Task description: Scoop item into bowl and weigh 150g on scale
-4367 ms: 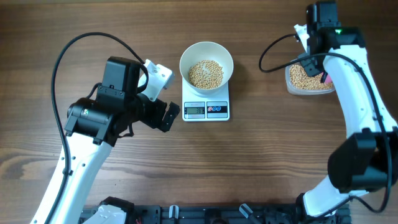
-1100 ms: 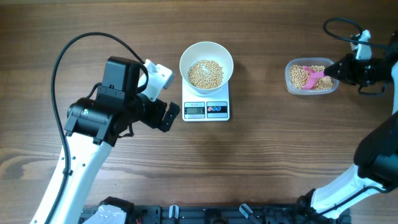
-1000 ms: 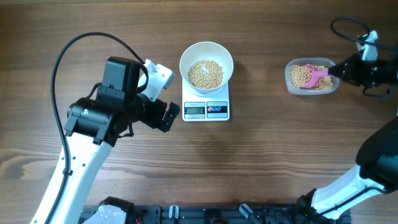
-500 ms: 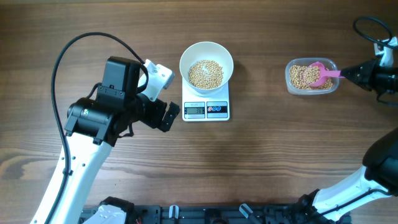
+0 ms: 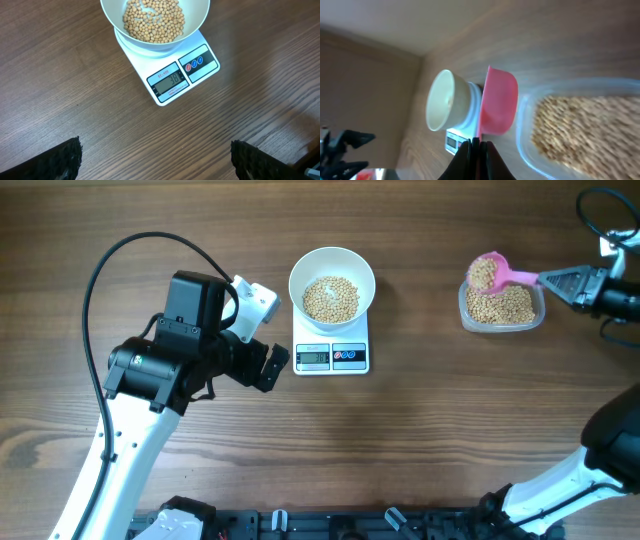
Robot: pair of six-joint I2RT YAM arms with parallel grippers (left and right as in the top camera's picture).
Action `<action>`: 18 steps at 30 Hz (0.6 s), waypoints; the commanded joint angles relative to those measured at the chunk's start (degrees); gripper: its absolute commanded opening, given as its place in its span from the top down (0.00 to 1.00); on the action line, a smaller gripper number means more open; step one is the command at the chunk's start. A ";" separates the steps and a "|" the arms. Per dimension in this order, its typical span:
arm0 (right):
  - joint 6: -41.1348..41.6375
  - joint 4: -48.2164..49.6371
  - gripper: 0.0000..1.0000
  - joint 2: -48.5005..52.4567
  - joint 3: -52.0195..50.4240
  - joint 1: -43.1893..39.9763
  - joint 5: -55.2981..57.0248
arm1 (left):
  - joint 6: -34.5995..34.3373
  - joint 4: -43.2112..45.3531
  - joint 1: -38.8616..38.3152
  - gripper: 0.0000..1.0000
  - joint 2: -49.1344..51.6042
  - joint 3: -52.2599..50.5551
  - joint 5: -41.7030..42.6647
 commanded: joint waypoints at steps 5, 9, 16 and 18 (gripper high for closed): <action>17.75 17.29 0.96 1.07 -0.52 15.56 -12.81 | 1.14 0.17 0.31 0.00 -0.09 0.63 0.33; 30.58 36.94 0.96 1.07 -0.52 27.45 -13.79 | 1.14 0.17 0.31 0.00 -0.09 0.63 0.33; 25.79 42.51 0.96 1.07 -0.52 36.85 1.14 | 1.14 0.17 0.31 0.00 -0.09 0.63 0.33; 20.74 40.35 0.96 1.07 -0.52 38.51 5.99 | 1.14 0.17 0.31 0.00 -0.09 0.63 0.33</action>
